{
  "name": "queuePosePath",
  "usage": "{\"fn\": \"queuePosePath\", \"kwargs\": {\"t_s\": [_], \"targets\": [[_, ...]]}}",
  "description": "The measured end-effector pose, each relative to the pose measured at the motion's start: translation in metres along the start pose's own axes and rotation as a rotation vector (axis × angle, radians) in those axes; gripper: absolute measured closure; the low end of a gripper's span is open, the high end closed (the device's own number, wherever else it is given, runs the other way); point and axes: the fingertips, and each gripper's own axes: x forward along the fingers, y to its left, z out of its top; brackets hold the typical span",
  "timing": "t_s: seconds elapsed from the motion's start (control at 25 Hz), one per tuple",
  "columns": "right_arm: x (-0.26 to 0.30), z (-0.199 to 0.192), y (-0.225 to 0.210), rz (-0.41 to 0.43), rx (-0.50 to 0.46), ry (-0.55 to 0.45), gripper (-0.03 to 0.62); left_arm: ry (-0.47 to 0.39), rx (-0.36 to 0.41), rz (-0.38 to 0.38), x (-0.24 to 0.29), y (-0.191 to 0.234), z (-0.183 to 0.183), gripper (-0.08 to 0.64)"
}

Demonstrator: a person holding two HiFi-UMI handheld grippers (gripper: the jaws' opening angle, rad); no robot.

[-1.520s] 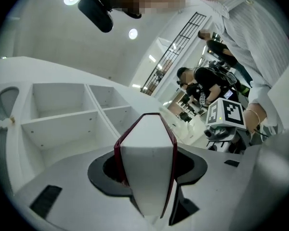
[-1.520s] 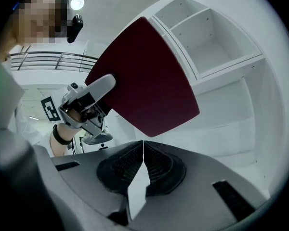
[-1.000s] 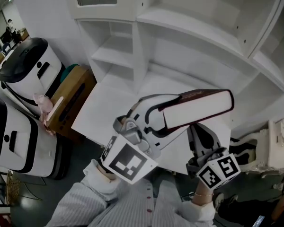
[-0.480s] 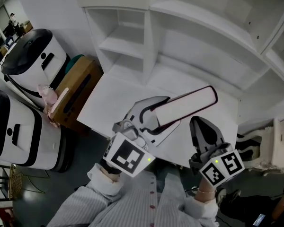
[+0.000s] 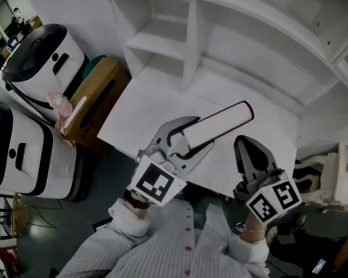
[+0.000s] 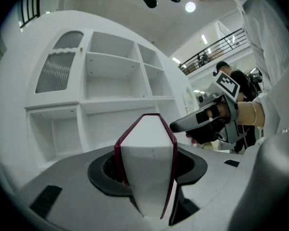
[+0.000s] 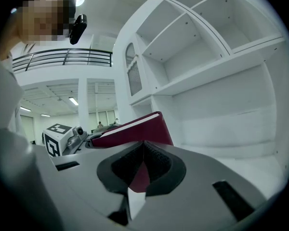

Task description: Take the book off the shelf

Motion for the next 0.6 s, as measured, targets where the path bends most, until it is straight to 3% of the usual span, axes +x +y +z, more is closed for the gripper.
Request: {"fn": "queuePosePath", "kwargs": {"t_s": [0.32,0.6], "targets": [[0.012,-0.007,0.005,0.013,-0.031,0.033,0.577,0.01,-0.07,-0.001,-0.002,-0.002,-0.021,0.331],[0.017,-0.011,0.008,0.022,-0.035,0.05,0.577,0.022,-0.076,-0.011,-0.001,-0.003,-0.025,0.331]]}}
